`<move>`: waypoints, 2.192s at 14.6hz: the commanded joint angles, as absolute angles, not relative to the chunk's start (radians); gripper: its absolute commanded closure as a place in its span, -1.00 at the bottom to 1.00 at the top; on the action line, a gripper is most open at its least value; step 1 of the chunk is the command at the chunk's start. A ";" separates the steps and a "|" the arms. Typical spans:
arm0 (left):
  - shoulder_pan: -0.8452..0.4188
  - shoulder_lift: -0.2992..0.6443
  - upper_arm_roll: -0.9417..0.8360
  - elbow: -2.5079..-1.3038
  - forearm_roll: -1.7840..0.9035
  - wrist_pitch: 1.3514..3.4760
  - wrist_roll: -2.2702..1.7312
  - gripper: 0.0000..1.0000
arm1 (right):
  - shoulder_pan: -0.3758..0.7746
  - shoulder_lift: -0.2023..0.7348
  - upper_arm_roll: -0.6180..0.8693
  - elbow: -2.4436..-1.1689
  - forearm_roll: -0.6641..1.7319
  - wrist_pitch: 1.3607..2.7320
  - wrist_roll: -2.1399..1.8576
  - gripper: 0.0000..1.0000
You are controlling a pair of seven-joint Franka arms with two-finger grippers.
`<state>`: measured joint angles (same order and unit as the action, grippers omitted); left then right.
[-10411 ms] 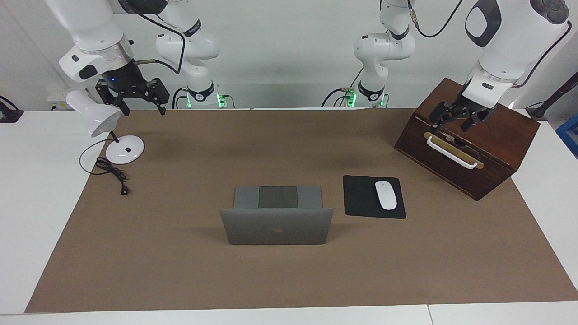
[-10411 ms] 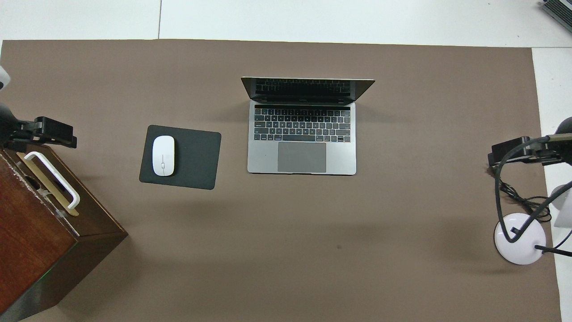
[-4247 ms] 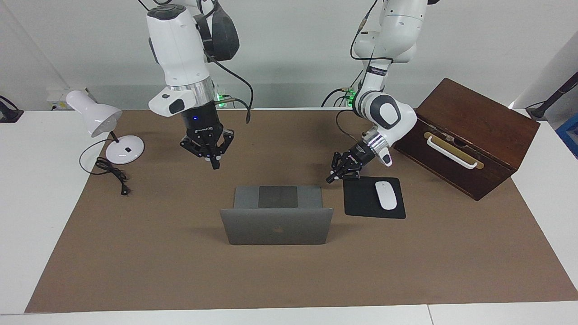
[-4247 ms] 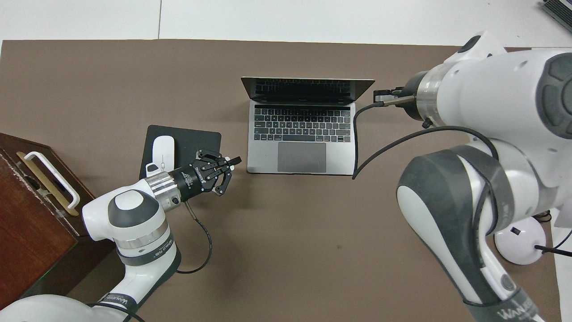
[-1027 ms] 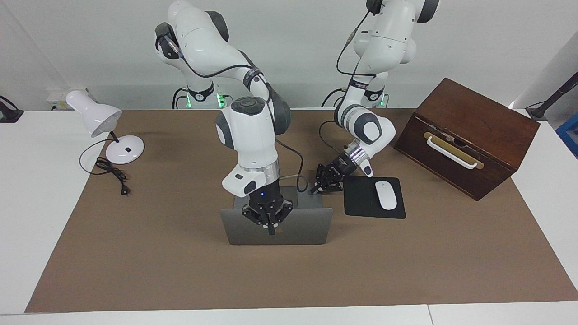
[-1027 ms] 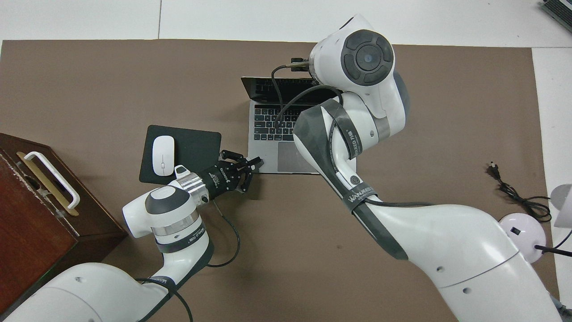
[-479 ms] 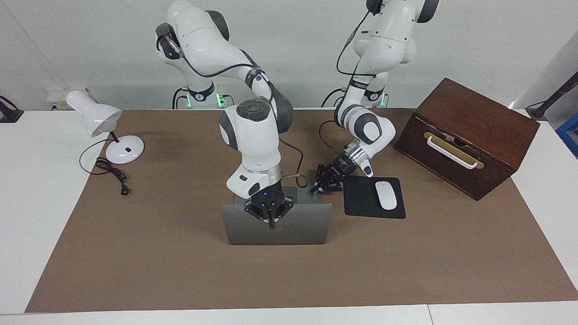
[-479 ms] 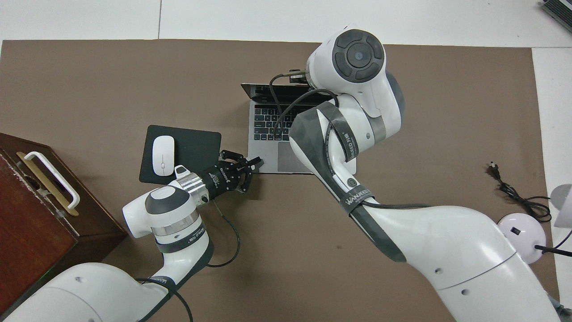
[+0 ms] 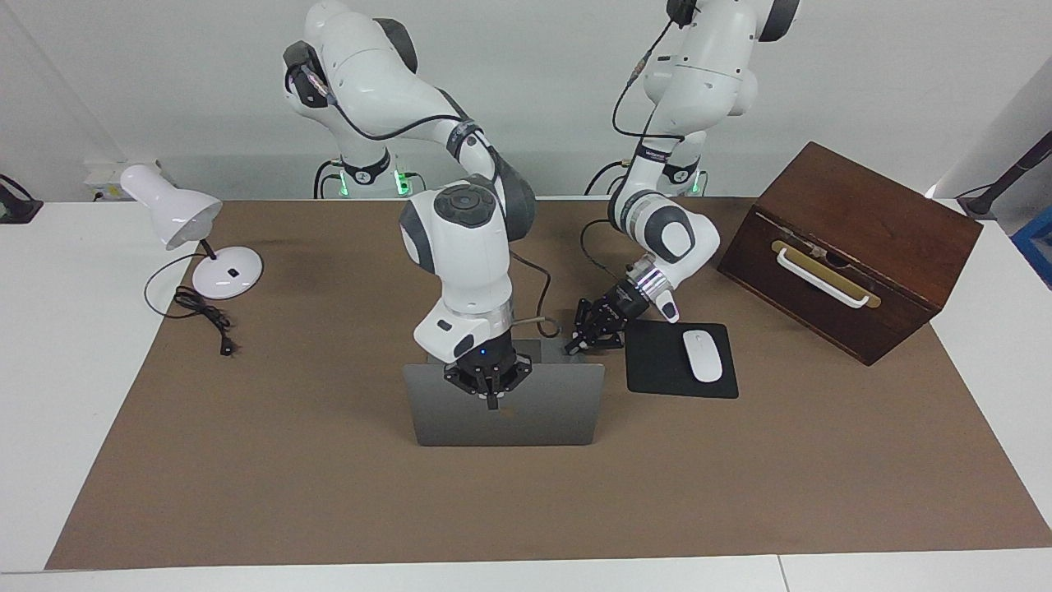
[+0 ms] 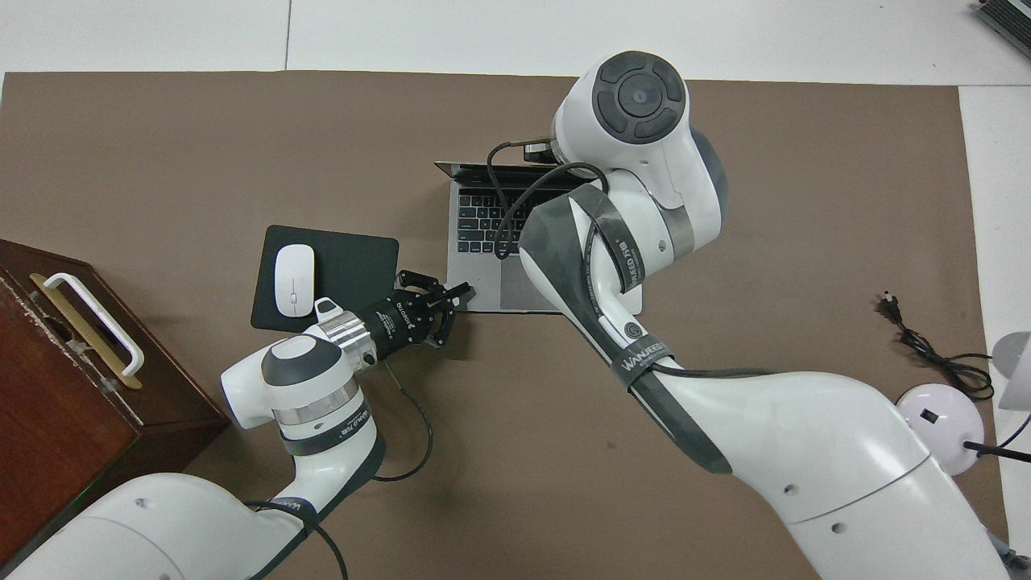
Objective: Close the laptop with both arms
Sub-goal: 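Push the laptop lid top edge down toward the keyboard with the right gripper, then press the lid fully shut with the right gripper against the left gripper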
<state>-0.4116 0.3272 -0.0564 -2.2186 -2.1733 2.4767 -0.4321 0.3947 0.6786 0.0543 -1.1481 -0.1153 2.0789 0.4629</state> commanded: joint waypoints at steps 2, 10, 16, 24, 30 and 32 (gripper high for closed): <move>-0.400 0.371 -0.054 -2.201 -2.200 2.476 -0.399 1.00 | 0.390 0.658 0.064 -1.192 -0.063 2.057 0.471 1.00; -0.400 0.373 -0.054 -2.201 -2.200 2.477 -0.399 1.00 | 0.391 0.653 0.067 -1.227 -0.038 2.025 0.472 1.00; -0.400 0.371 -0.054 -2.201 -2.200 2.477 -0.399 1.00 | 0.391 0.655 0.071 -1.256 -0.005 2.025 0.472 1.00; -0.400 0.373 -0.054 -2.201 -2.200 2.477 -0.399 1.00 | 0.391 0.653 0.072 -1.307 -0.003 2.025 0.472 1.00; -0.391 0.373 -0.054 -2.201 -2.198 2.477 -0.399 1.00 | 0.385 0.649 0.072 -1.322 0.034 2.025 0.472 1.00; -0.391 0.373 -0.054 -2.201 -2.198 2.476 -0.399 1.00 | 0.385 0.652 0.072 -1.322 0.035 2.025 0.474 1.00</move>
<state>-0.4101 0.3281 -0.0564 -2.2186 -2.1773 2.4746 -0.4321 0.3946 0.6773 0.0616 -1.2829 0.0092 2.0310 0.4629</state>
